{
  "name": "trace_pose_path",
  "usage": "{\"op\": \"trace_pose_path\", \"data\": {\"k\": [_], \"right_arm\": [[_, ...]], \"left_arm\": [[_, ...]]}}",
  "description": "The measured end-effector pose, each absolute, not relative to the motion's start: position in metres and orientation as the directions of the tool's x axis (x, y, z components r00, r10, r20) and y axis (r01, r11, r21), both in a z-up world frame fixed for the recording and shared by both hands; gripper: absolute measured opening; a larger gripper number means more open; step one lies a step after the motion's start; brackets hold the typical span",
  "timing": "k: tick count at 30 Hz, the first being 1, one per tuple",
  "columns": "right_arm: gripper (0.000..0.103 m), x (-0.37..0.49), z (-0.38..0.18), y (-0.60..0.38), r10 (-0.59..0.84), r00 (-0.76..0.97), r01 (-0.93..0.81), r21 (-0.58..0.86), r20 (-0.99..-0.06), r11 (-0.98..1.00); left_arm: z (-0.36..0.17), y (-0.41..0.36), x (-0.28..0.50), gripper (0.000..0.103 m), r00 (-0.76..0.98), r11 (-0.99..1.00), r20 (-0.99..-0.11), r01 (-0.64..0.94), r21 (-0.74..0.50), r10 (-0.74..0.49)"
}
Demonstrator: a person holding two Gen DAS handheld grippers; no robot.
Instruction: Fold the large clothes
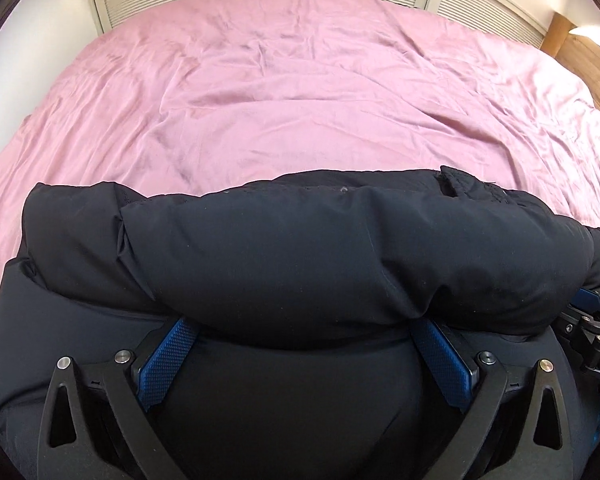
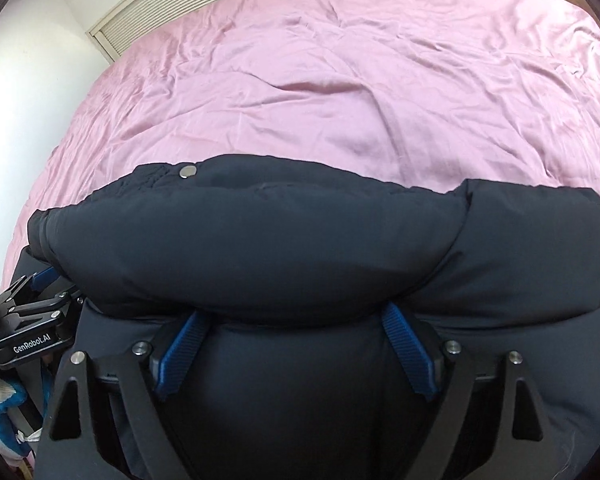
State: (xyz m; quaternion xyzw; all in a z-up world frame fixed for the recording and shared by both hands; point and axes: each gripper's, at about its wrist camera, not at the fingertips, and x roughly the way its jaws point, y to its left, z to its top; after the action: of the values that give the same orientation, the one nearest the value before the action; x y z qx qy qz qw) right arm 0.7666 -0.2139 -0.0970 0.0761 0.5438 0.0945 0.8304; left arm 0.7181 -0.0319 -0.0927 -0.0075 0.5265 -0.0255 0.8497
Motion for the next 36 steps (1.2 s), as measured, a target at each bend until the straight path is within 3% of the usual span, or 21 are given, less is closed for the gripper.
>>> {"op": "trace_pose_path", "data": {"k": [13, 19, 27, 36], "right_arm": [[0.095, 0.814, -0.127, -0.216, 0.245, 0.355, -0.061, 0.239, -0.902, 0.969], [0.095, 0.800, -0.095, -0.221, 0.261, 0.341, -0.075, 0.251, -0.903, 0.965], [0.095, 0.740, -0.050, -0.247, 0.207, 0.454, -0.083, 0.190, -0.867, 0.978], [0.095, 0.737, -0.088, -0.275, 0.197, 0.452, -0.009, 0.217, -0.870, 0.976]], "left_arm": [[-0.109, -0.031, 0.751, 0.103, 0.418, 0.998, -0.907, 0.012, -0.054, -0.054], [-0.077, -0.013, 0.732, 0.102, 0.416, 0.991, -0.901, 0.020, -0.130, -0.127], [-0.038, 0.035, 0.680, 0.102, 0.535, 0.991, -0.839, -0.016, -0.130, -0.101], [-0.081, 0.050, 0.698, 0.102, 0.506, 0.987, -0.860, -0.086, -0.133, -0.071]]}}
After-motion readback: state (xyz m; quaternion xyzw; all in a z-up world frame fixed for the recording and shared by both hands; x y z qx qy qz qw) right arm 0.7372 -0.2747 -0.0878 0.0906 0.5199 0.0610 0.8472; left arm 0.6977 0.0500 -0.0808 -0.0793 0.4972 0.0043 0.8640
